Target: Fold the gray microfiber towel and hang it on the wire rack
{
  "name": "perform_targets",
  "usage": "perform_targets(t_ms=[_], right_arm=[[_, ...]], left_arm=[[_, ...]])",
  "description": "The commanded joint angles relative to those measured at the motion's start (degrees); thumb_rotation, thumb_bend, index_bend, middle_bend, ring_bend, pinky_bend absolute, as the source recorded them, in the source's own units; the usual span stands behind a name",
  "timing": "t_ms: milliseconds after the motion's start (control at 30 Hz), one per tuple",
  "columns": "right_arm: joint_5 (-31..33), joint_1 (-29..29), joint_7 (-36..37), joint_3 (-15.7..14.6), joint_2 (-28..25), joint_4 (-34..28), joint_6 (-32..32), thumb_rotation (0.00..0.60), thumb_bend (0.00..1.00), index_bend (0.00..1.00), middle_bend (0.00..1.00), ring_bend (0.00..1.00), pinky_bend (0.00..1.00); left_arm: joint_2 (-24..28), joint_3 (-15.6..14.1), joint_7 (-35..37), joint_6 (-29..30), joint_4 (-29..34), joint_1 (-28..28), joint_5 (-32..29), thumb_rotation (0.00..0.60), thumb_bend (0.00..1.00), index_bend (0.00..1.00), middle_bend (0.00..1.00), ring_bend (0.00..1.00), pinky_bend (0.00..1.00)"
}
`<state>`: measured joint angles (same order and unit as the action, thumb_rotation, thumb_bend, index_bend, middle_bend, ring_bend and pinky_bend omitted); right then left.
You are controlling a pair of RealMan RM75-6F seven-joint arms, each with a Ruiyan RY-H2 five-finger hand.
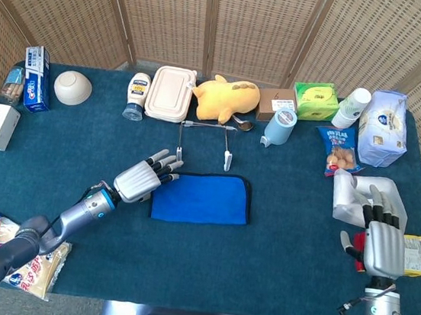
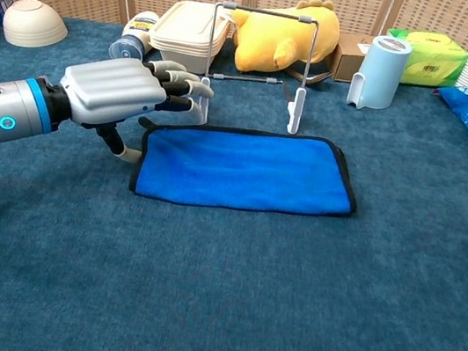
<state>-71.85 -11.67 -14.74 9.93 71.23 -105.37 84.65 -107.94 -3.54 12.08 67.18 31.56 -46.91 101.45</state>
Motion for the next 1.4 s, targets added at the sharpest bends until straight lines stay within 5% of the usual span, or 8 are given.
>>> perform_targets(t_ms=[33,700,1400], right_arm=[[0.0,0.1,0.1,0.0,0.0,0.0,0.1,0.6,0.28,0.16,0.04,0.0,0.0],[-0.3,1.1,1.0,0.3,0.0,0.4,0.5,0.6,0.28,0.16,0.04,0.0,0.0],[-0.6,1.5,0.8,0.6,0.2,0.1,0.7,0.6,0.28,0.16,0.04,0.0,0.0]], left_arm=[[-0.4,0.1,0.1,-0.1,-0.2,-0.2,-0.3,0.6,0.3,0.23,0.06,0.0,0.0],[-3.2,3.3,4.5,-0.3,1.3,-1.6,-5.2,0.6,0.3,0.25,0.08,0.0,0.0],[-0.7,-0.8,3.3,0.1,-0.9,-0.2,-3.4,0.6,0.29,0.26,0.08,0.0,0.0]])
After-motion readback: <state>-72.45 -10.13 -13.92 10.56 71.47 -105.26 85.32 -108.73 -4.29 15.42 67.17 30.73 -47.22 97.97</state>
